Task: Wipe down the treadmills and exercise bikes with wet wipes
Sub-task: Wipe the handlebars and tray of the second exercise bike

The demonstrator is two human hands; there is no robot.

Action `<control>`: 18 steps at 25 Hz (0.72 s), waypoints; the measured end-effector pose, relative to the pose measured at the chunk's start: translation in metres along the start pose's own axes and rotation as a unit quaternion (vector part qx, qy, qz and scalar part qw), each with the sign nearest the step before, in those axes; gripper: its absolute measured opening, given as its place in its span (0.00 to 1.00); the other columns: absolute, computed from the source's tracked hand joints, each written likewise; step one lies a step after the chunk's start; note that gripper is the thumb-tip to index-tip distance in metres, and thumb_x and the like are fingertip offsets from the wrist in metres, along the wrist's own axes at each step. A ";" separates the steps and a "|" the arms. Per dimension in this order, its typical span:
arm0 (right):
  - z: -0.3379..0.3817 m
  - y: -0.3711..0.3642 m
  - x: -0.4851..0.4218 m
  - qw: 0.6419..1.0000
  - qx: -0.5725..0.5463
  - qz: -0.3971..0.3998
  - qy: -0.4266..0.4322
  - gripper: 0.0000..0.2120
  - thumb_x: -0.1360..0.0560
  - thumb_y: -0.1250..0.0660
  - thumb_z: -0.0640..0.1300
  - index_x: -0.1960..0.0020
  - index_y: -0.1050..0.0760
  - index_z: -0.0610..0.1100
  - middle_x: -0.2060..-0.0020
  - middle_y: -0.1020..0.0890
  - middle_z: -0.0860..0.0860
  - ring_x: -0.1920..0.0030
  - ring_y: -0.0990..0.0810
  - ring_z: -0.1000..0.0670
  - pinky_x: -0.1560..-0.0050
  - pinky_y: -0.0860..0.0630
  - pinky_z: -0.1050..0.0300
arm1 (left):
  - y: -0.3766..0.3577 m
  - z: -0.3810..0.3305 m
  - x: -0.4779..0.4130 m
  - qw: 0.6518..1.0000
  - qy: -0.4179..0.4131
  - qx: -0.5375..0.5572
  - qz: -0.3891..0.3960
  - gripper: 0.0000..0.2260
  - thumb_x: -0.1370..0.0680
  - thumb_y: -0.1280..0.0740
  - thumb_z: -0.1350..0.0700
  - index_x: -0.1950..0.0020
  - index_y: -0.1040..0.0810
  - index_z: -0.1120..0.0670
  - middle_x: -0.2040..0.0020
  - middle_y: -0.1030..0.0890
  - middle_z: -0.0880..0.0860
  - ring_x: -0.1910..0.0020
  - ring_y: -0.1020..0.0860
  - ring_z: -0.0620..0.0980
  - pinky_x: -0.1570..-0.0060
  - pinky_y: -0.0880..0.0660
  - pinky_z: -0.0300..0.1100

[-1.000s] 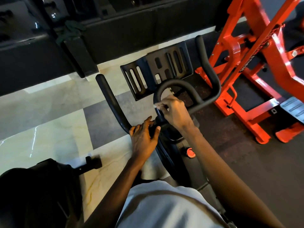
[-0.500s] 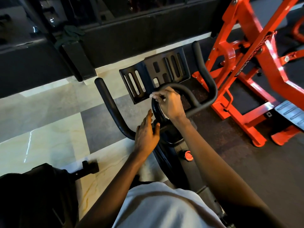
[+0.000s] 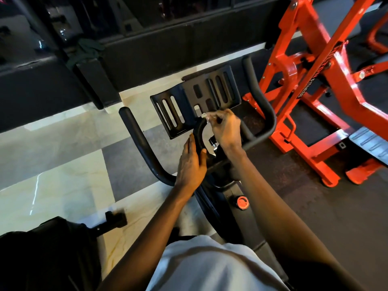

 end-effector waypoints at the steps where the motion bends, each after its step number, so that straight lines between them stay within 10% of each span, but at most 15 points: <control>1: 0.002 -0.005 0.006 1.000 -0.004 0.004 0.000 0.08 0.23 0.29 0.39 0.45 0.16 0.47 0.49 0.17 0.57 0.51 0.21 0.66 0.44 0.24 0.68 | 0.000 -0.001 -0.003 1.000 -0.010 -0.001 -0.002 0.29 0.15 0.43 0.49 0.17 0.52 0.49 0.22 0.38 0.54 0.30 0.27 0.57 0.36 0.24 0.58; 9: -0.015 0.011 -0.013 1.000 -0.006 0.008 0.004 0.07 0.22 0.29 0.42 0.45 0.16 0.48 0.47 0.16 0.56 0.47 0.20 0.61 0.42 0.21 0.60 | -0.007 0.003 -0.005 1.000 0.015 -0.024 -0.006 0.31 0.16 0.40 0.50 0.17 0.51 0.53 0.23 0.36 0.57 0.29 0.29 0.56 0.33 0.26 0.55; 12: -0.029 0.015 -0.015 0.998 -0.036 -0.020 -0.054 0.08 0.22 0.29 0.43 0.45 0.17 0.51 0.47 0.16 0.55 0.51 0.17 0.59 0.49 0.18 0.58 | -0.004 -0.001 -0.014 1.000 0.028 -0.010 -0.001 0.31 0.16 0.38 0.52 0.17 0.51 0.53 0.27 0.36 0.55 0.40 0.23 0.53 0.46 0.19 0.47; 18: 0.000 -0.005 -0.004 0.999 0.000 0.032 -0.002 0.09 0.21 0.32 0.38 0.42 0.19 0.43 0.43 0.19 0.52 0.48 0.24 0.66 0.48 0.30 0.80 | -0.012 -0.007 -0.029 0.999 0.046 0.006 0.004 0.30 0.15 0.41 0.51 0.18 0.53 0.51 0.34 0.33 0.57 0.57 0.20 0.52 0.64 0.18 0.51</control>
Point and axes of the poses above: each hand's wrist, its own x-axis away from the middle knuckle, its own y-axis out of the back of the hand, z = x × y, the point moved 5 cm from there along -x, towards the middle knuckle
